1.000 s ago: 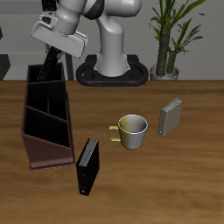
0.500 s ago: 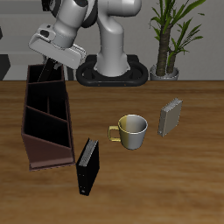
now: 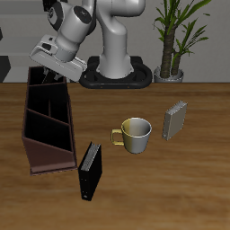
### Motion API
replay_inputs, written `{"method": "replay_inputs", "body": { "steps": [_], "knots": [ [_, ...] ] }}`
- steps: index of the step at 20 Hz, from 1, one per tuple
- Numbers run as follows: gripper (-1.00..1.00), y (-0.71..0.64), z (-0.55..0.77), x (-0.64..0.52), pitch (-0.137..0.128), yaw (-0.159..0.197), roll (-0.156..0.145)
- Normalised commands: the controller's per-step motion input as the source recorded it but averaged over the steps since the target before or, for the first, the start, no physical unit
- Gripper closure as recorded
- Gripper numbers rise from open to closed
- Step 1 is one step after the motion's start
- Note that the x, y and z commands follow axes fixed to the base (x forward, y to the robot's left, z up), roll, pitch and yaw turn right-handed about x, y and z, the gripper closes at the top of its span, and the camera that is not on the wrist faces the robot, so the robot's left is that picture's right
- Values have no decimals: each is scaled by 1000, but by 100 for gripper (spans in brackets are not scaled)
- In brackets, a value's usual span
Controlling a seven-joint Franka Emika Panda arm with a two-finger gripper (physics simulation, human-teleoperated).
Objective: Place the left black book into the right desk caddy's right compartment
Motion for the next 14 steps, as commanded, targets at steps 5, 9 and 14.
{"method": "replay_inputs", "body": {
  "steps": [5, 9, 14],
  "knots": [
    [-100, 62, -79, 25, 18, 11, 25],
    [-100, 71, -17, 34, 9, -3, 12],
    [-100, 98, 2, 62, -1, -1, 9]
  ]
}}
